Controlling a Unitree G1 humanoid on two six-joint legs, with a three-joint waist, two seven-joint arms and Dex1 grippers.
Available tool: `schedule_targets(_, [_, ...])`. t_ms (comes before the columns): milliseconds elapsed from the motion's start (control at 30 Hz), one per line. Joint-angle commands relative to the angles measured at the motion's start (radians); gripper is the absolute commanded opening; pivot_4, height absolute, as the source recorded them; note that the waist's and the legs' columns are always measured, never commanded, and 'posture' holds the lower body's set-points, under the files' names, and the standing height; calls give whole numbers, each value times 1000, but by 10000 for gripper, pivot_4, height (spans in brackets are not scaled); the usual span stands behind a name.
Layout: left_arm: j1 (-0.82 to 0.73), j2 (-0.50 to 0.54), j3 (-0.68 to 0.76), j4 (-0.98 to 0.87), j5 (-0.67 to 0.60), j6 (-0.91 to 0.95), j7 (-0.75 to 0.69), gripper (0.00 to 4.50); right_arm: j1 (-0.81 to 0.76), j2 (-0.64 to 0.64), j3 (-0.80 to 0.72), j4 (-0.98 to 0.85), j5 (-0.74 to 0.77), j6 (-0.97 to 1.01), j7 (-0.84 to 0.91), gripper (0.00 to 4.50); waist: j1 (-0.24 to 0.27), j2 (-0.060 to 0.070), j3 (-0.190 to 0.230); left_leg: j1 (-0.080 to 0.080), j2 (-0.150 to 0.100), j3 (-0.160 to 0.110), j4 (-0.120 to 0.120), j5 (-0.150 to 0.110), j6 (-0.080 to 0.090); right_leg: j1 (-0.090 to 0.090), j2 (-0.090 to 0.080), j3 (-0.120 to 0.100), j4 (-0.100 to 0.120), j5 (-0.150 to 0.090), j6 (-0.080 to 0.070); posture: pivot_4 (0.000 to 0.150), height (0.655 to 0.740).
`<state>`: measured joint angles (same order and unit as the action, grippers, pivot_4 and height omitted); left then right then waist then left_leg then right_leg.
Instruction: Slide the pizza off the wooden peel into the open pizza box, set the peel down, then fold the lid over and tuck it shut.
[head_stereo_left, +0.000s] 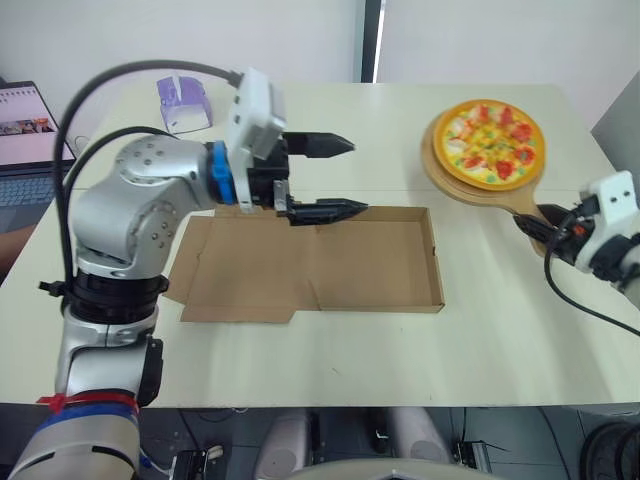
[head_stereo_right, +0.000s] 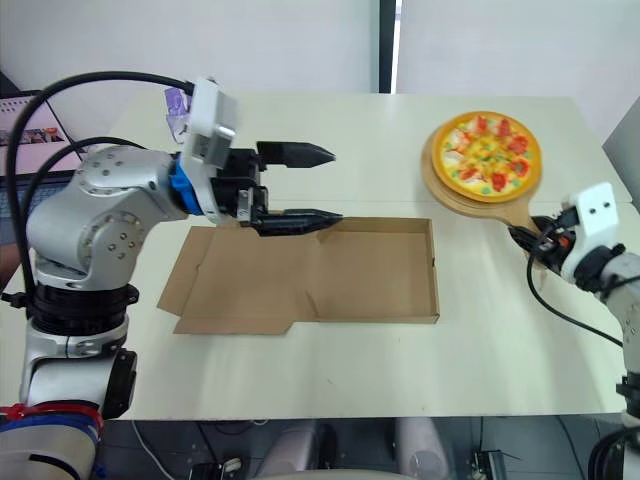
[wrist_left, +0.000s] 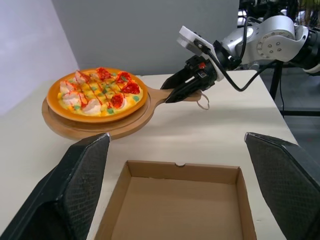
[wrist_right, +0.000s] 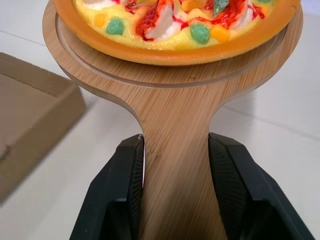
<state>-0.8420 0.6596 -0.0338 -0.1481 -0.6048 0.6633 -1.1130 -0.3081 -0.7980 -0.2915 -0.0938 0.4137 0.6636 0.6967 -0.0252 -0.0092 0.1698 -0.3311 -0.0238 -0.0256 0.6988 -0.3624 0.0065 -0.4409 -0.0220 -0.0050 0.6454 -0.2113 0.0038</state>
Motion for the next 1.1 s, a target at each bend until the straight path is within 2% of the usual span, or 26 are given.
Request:
schedule_targets(33, [-34, 44, 43, 18, -4, -7, -21, 45000, -109, -20, 44, 42, -22, -104, 62, 16291, 0, 0, 0, 0, 0, 0, 0, 0, 0, 0, 0, 0, 0, 0, 0, 1500, 7400])
schedule_targets(200, [-32, 111, 74, 9, -32, 34, -37, 45000, -219, -4, 137, 156, -68, -232, 154, 16291, 0, -1, 0, -4, -1, 0, 0, 0, 0, -4, -2, -1, -1, 0, 0, 1500, 7400])
schedule_targets(367, [-2, 162, 88, -9, -24, 28, -47, 45000, -272, 28, 186, 242, -106, -386, 230, 16291, 7, 0, 0, -16, -1, -1, 2, 0, -1, -15, -3, -3, 0, 0, -1, 1500, 7400])
schedule_targets(500, [7, 178, 101, -33, -44, 48, -40, 45000, -295, 53, 203, 301, -128, -490, 260, 16291, 8, -1, 0, -17, -1, -1, 2, 0, -1, -15, -3, -3, 0, 1, -1, 1500, 7400])
schedule_targets(1100, [63, 241, 141, -82, -70, 88, -29, 45000, -229, 92, 219, 361, -168, -716, 332, 16291, 9, -1, 0, -16, -1, 0, 4, 0, -1, -15, -3, -3, 2, 1, -2, 1500, 7400])
